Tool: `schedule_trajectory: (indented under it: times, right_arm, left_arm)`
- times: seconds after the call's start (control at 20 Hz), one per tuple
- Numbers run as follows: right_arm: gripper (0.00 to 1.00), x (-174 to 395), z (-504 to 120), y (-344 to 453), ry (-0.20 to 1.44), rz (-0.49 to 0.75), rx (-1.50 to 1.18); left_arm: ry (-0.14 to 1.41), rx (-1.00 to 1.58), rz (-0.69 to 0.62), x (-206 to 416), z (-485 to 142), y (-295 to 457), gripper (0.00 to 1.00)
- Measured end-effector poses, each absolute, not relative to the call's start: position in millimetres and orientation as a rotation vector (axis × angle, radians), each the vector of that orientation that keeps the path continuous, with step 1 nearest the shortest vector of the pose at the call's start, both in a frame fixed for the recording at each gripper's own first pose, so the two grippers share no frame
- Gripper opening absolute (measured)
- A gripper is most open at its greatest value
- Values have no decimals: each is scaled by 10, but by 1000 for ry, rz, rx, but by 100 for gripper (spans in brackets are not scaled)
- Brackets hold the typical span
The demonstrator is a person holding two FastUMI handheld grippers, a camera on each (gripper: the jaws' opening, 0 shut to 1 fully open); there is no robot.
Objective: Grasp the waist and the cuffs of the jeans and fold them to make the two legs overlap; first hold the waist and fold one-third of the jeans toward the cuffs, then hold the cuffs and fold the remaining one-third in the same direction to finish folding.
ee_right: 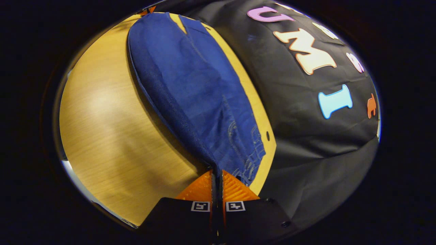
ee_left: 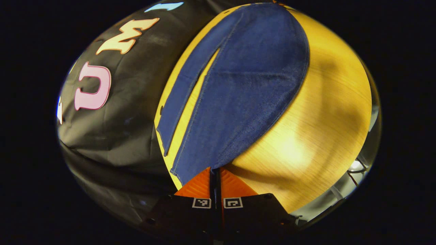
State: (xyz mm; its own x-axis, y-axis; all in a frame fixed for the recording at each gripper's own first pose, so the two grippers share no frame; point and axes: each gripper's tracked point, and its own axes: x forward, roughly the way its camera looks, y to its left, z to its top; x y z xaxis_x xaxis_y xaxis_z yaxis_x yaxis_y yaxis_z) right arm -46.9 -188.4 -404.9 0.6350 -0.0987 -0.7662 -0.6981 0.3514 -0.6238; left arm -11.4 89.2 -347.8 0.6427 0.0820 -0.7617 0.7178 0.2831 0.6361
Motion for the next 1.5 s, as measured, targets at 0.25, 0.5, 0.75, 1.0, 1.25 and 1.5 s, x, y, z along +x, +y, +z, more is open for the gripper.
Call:
schedule_trajectory:
  times: [0.25, 0.5, 0.75, 1.0, 1.25, 1.5]
  right_arm:
    - [3, 111, -3636, -1818, 744, 305, -1110]
    - [3, 765, -3421, -1751, 664, 135, -997]
    - [2, 1376, -3553, -1741, 619, -10, -844]
    - [2, 1990, -4048, -1693, 596, -64, -700]
    - [2, 2327, -4734, -1696, 680, 6, -726]
    - [3, 2325, -4811, -1769, 731, -5, -641]
  left_arm:
    - [706, 1174, -386, 682, -2991, 757, 0]
    - [637, 1120, -307, 1449, -2722, 583, 0]
    - [625, 983, -215, 2231, -2705, 366, 0]
    - [652, 846, -130, 2863, -2959, 144, 0]
    - [735, 876, -116, 3160, -3458, 104, 0]
    - [751, 835, -92, 3421, -3520, 101, 0]
